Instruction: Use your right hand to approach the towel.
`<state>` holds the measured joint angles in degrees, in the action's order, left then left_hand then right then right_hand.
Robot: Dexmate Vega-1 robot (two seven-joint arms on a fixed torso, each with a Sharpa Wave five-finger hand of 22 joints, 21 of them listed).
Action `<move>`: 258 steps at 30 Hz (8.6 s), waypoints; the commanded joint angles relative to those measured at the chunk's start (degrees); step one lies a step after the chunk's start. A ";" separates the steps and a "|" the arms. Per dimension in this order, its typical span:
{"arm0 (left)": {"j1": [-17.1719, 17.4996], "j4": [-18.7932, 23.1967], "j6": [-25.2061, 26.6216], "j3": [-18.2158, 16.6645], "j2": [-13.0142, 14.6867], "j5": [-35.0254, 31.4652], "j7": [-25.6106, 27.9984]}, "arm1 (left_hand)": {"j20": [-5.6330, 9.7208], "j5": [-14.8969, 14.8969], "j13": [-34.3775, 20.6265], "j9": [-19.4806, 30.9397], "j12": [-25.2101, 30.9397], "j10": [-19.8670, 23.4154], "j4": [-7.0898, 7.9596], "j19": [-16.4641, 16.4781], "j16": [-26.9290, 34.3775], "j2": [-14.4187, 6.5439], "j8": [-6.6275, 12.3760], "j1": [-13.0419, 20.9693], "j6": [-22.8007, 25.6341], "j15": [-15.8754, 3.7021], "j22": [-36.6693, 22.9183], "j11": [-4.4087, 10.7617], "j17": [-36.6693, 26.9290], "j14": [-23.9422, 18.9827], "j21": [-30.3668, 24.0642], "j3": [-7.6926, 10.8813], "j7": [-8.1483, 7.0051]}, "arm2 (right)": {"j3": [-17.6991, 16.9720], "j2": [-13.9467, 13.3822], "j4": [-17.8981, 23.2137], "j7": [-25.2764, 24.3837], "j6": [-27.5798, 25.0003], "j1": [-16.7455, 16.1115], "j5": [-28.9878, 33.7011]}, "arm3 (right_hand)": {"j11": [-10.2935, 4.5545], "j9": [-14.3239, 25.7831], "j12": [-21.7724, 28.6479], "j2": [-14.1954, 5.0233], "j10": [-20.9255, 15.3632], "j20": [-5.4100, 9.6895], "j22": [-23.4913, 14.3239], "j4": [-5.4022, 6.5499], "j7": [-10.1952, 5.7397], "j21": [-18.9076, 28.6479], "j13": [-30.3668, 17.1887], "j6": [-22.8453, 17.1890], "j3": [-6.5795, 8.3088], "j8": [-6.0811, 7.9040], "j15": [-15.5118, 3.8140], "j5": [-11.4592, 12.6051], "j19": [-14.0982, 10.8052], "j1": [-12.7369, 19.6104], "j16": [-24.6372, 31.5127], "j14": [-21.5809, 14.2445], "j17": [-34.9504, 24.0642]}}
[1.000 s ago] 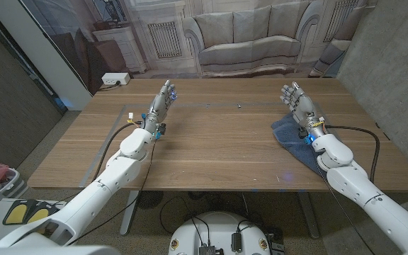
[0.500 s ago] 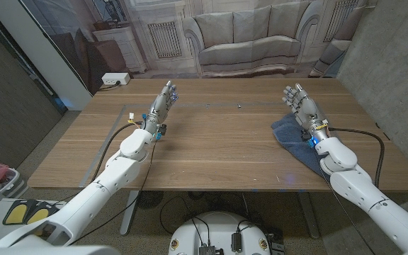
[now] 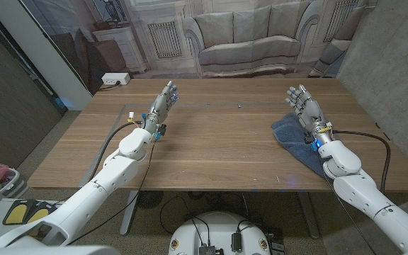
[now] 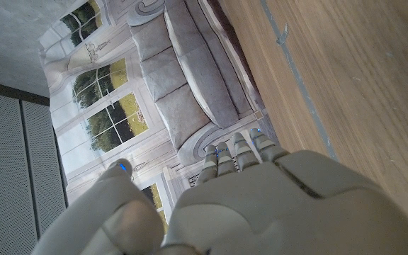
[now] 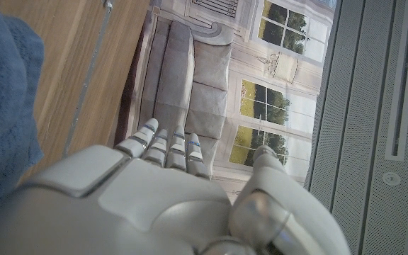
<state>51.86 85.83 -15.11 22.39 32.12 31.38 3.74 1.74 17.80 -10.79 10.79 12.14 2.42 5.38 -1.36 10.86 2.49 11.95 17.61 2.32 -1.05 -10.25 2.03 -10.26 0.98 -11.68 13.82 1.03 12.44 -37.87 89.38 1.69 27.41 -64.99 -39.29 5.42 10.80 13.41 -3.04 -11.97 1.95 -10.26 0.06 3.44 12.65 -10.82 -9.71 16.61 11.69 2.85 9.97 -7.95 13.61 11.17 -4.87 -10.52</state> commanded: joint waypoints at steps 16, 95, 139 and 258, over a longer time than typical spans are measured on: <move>-2.98 -4.66 -1.10 1.60 -2.05 -0.08 -2.88 | 2.47 0.18 -0.17 0.17 0.21 0.92 -0.26 0.34 0.23 -0.14 0.28 0.70 0.82 0.18 -0.14 0.35 -0.24 -0.71 -0.29 -0.08 -0.13 | -4.48 -4.64 6.61 -3.38 0.26 -7.33 2.11 | 0.11 0.11 0.23 -0.16 -0.74 -0.23 -0.21 -0.39 -0.22 -0.19 -0.12 -0.98 0.22 0.23 -0.19 0.16 -0.69 0.24 0.06 -0.65 -0.12; -0.18 0.96 -0.90 -0.18 0.19 -1.77 0.78 | 2.23 -0.11 -0.17 0.18 0.15 2.34 -0.39 0.65 0.19 -0.78 0.26 1.35 2.37 -0.21 -0.15 0.77 -0.24 -1.84 -0.17 -0.70 -0.36 | -12.55 -4.13 12.03 -19.34 -1.97 -16.99 23.69 | -1.87 0.24 1.33 -0.26 -5.42 0.85 -0.19 -1.66 -3.81 -0.22 -0.14 -5.33 0.00 0.86 -2.65 0.33 -3.66 0.60 0.25 -4.45 -0.05; 1.55 2.83 -1.88 -0.63 0.33 -2.64 2.15 | 2.13 -0.32 -0.17 0.19 0.03 2.80 -0.45 0.70 0.12 -1.12 0.20 1.69 3.04 -0.19 -0.15 0.62 -0.25 -2.21 -0.09 -1.07 -0.32 | -12.96 -6.10 19.09 -29.33 -19.09 -18.56 45.07 | -3.01 0.31 1.24 -0.22 -6.03 0.92 -0.19 -2.10 -4.55 -0.52 -0.16 -6.36 -0.11 0.78 -3.52 0.50 -3.96 0.65 0.11 -5.39 -0.09; 1.41 1.23 -2.37 -0.87 0.69 -1.19 0.11 | 1.73 -0.85 -0.20 0.23 -0.38 2.88 -0.43 0.48 -0.07 -1.95 -0.34 2.26 3.00 -0.04 -0.17 0.62 -0.27 -2.19 0.05 -2.21 -0.43 | 1.10 -12.11 29.49 -25.81 -59.03 -14.23 59.31 | -3.56 0.43 -0.29 -0.18 -4.03 -1.16 -0.21 -3.18 -6.82 -1.39 -0.23 -4.42 -0.31 -0.54 -2.37 0.66 -2.84 0.73 -0.80 -4.33 -0.09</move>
<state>53.66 87.66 -17.16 21.54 32.76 29.97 4.60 2.05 17.13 -10.78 10.78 11.79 5.07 4.92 -1.06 10.86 0.68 11.61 19.42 5.36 -1.23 -10.25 2.63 -10.26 -0.89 -11.68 11.76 0.59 11.95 -49.76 118.38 -24.99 -28.09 -80.12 20.70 1.88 11.05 13.50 -3.49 -16.49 1.30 -10.25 -2.78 -3.29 11.47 -10.81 -14.64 16.29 11.26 0.23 10.41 -10.99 14.06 10.76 -9.55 -10.52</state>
